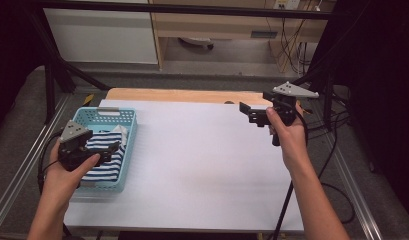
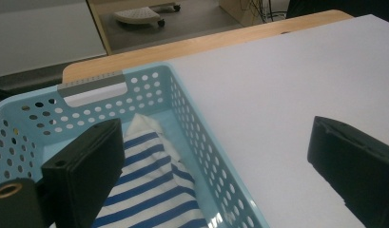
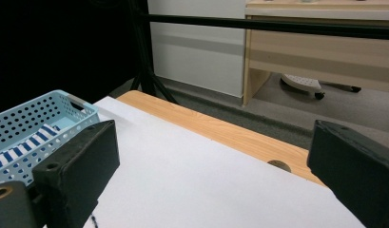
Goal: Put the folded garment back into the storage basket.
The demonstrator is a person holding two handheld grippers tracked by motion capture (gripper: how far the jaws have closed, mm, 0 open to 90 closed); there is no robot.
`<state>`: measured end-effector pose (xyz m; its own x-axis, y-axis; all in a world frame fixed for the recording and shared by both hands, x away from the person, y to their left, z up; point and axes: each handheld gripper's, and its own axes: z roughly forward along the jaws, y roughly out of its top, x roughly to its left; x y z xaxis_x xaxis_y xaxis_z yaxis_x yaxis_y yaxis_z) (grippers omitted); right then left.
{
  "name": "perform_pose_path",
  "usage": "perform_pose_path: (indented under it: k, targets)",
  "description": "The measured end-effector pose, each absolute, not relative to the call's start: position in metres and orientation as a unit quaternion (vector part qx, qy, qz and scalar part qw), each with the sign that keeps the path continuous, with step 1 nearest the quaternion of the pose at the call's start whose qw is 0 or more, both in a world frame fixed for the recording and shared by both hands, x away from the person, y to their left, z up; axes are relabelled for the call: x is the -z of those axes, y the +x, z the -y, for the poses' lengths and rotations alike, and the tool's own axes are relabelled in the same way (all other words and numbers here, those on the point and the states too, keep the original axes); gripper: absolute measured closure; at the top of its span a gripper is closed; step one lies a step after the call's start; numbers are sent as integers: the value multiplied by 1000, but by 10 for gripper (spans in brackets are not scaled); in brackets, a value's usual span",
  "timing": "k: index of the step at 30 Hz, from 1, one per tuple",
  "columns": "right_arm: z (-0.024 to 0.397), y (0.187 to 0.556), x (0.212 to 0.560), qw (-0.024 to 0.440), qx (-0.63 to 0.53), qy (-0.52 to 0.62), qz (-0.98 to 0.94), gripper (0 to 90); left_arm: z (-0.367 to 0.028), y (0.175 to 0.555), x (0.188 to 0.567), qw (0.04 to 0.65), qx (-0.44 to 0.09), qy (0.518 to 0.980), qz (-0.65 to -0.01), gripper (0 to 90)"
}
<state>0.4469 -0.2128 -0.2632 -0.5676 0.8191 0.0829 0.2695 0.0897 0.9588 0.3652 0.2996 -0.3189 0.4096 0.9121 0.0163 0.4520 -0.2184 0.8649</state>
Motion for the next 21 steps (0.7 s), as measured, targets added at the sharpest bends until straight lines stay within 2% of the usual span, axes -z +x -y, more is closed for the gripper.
perform_pose_path:
  k: [21]
  targets:
    - [250, 434, 272, 261, -554, 405, -679, 37, -297, 361, 319, 415, -276, 734, -461, 45]
